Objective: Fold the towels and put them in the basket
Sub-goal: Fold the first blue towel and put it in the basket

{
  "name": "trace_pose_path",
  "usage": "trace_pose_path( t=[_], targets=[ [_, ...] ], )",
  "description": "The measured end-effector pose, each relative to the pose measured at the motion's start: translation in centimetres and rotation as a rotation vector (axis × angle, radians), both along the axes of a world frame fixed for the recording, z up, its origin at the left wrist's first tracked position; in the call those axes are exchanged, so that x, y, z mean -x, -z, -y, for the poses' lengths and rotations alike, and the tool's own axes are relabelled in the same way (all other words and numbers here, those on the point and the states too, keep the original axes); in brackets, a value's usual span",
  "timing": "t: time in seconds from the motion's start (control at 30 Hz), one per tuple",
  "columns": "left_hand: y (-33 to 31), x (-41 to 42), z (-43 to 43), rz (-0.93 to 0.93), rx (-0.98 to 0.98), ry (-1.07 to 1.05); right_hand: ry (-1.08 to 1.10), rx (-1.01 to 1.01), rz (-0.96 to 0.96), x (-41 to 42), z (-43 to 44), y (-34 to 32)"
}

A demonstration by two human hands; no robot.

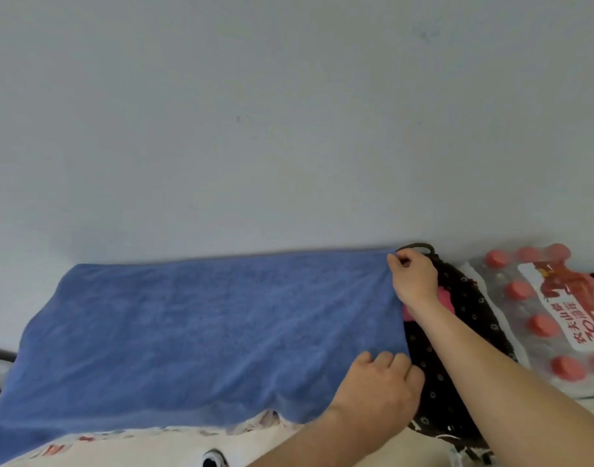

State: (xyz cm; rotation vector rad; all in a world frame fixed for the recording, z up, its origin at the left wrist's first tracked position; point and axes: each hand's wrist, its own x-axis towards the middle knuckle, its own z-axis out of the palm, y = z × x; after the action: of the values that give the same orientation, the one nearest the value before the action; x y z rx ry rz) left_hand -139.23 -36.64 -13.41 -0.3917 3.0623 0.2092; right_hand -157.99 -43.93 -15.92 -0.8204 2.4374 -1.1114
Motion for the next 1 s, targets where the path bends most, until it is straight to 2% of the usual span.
trace_pose_path(
  t=[0.07,0.2,0.3,0.4,0.5,0.6,0.7,0.83,0.9,1.0],
  targets=[
    [-0.1,0.5,-0.2,0.077,-0.029,-0.005,-0.037,-0.019,0.046,0.5,0.2,0.2],
    [-1.0,1.6,-0.7,0.245,0.033,-0.004,-0.136,-0.079,0.313,0.3,-0.5,1.1],
    [-1.4,1.8,-0.4,0.224,0.004,0.033,-0.185,-0.066,0.373,0.2,-1.4,1.6],
    [-1.2,1.6,-0.3,0.022,-0.120,-0.025,-0.142,-0.018,0.346,0.8,-1.5,1.3],
    [-1.8,1.7,-0.8,-0.245,-0.309,-0.285,-0.107,0.004,0.361,1.3,-1.6,0.6],
    [-2.3,1.6,-0.6,-0.318,-0.518,-0.549,-0.115,0.019,0.312,1.5,-1.7,-0.5],
    [-2.4,0.5,-0.3,-0.350,-0.718,-0.689,-0.144,0.032,0.159,0.7,-1.1,-2.9],
    [-3.7,-1.7,-0.3,-0.452,-0.963,-0.717,-0.169,0.094,0.142,-1.6,0.6,-6.9],
    [-4.4,-3.4,0.0,-0.488,-1.017,-0.677,-0.277,0.106,0.167,-3.5,1.7,-8.4],
    [-5.1,-6.3,1.2,-0.559,-1.048,-0.627,-0.475,0.116,0.081,-6.7,3.6,-10.2]
  ],
)
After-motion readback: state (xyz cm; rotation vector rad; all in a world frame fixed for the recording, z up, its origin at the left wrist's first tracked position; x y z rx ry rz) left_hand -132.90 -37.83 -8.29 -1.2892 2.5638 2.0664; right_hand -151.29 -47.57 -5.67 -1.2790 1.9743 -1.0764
